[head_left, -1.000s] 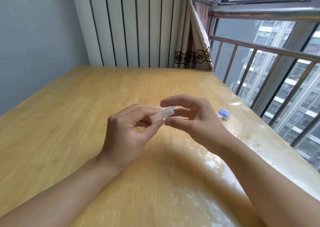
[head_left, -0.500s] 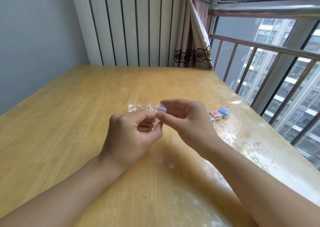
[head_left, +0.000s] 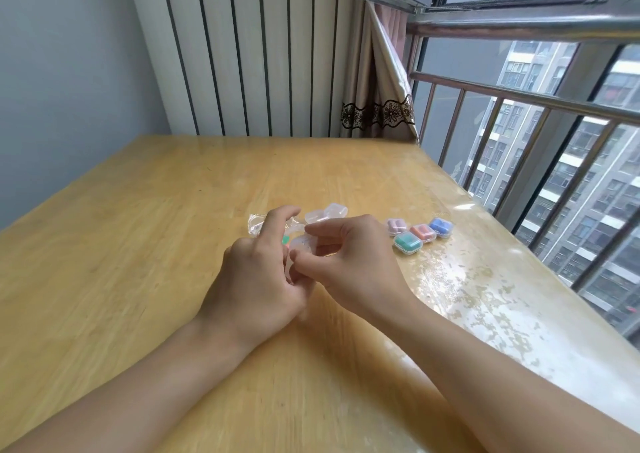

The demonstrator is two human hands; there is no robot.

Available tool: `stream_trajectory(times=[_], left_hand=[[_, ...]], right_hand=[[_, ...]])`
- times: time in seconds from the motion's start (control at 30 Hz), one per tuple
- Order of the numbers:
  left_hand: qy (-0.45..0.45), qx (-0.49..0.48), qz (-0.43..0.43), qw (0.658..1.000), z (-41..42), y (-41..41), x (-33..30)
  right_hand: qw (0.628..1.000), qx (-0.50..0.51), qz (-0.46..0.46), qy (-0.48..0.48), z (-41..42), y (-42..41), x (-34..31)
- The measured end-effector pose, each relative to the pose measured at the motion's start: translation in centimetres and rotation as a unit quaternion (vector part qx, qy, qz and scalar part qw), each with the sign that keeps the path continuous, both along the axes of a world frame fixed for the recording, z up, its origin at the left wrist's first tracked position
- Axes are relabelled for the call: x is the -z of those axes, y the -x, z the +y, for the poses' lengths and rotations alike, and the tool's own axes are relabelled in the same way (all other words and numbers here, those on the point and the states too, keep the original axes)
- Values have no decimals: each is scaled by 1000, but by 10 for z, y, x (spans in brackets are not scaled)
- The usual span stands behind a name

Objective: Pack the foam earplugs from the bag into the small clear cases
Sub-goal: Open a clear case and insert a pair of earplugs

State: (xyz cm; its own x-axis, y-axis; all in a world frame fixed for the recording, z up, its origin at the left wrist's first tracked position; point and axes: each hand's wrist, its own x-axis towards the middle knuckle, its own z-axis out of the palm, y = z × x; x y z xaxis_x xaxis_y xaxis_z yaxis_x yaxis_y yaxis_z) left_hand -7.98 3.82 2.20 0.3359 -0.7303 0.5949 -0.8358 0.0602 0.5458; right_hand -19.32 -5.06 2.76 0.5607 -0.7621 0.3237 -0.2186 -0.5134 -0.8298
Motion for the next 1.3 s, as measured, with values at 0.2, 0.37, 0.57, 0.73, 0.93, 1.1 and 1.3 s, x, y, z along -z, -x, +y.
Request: stream_trajectory(times=[0.2, 0.37, 0.57, 0.73, 0.93, 1.1, 1.3], left_hand=[[3, -2, 80, 997, -2, -6, -1], [-9, -16, 113, 993, -5, -8, 3], [-64, 14, 297, 953, -7, -11, 3], [-138, 80, 269, 950, -5, -5, 9], [-142, 96, 187, 967, -4, -3, 14], [25, -10, 153, 988, -7, -25, 3], [-204, 26, 93, 974, -13, -55, 8]], right_hand=[[998, -14, -11, -59, -6, 8, -4], [984, -59, -16, -170, -21, 19, -4], [981, -63, -41, -177, -38, 26, -6], [983, -56, -45, -169, -46, 30, -6], [992, -54, 16, -114, -49, 25, 4], [996, -61, 32, -61, -50, 27, 1], [991, -80, 54, 88, -35, 26, -6]])
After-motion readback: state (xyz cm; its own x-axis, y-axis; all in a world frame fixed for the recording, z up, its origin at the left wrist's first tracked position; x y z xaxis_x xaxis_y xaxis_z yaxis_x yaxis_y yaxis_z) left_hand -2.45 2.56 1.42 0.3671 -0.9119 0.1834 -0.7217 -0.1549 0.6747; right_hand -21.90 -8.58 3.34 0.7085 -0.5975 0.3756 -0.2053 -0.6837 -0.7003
